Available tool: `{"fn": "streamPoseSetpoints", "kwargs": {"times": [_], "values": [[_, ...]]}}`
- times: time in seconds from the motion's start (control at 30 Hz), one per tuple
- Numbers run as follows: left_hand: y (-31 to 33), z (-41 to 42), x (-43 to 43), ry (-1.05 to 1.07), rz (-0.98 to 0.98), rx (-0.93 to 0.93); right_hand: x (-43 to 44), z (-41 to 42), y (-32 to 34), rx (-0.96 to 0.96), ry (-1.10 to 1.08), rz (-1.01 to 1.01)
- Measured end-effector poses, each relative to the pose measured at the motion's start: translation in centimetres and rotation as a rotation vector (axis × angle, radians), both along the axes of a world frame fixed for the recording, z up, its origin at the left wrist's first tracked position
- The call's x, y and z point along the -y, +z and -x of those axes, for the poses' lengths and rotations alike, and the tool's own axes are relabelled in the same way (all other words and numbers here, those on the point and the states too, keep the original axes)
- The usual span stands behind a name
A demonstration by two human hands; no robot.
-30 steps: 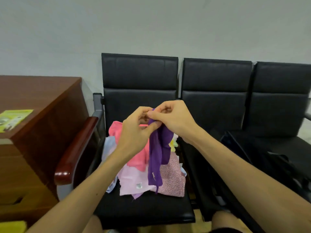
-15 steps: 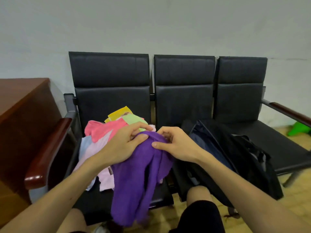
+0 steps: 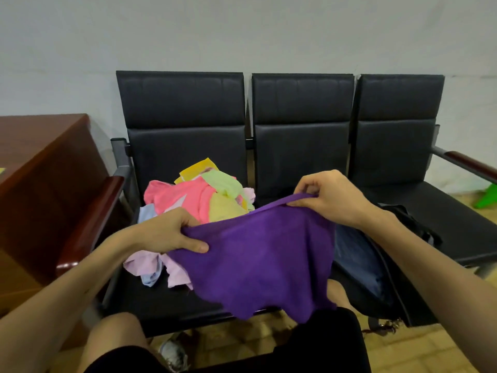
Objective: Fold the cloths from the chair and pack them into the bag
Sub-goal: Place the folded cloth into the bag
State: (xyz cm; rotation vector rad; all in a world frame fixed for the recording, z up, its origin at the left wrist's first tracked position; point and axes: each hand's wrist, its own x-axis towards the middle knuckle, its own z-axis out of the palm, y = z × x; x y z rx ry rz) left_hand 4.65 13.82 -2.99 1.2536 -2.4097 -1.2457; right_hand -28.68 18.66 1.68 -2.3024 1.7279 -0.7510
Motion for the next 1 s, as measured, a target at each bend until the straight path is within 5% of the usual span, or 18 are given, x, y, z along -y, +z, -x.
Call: {"fn": "streamPoseSetpoints", "kwargs": {"times": [0.2, 0.47, 0.63, 1.0], "values": [[-2.7, -3.3, 1.7, 0.221, -0.095, -0.176, 1.5, 2.9, -2.0, 0.029, -0.081, -0.230], [-7.3, -2.4, 3.6, 0.756, -0.320, -0.853, 3.0, 3.4, -5.3, 0.269, -0.066, -0.564], [-8.9, -0.7, 3.8, 0.977, -0.241, -0.879, 3.7, 2.5, -6.7, 0.423, -0.142, -0.559], [-10.1, 3.4, 1.1, 0.946, -0.108, -0.904, 0.8, -2.7, -9.2, 0.985, -0.233, -0.724]]}}
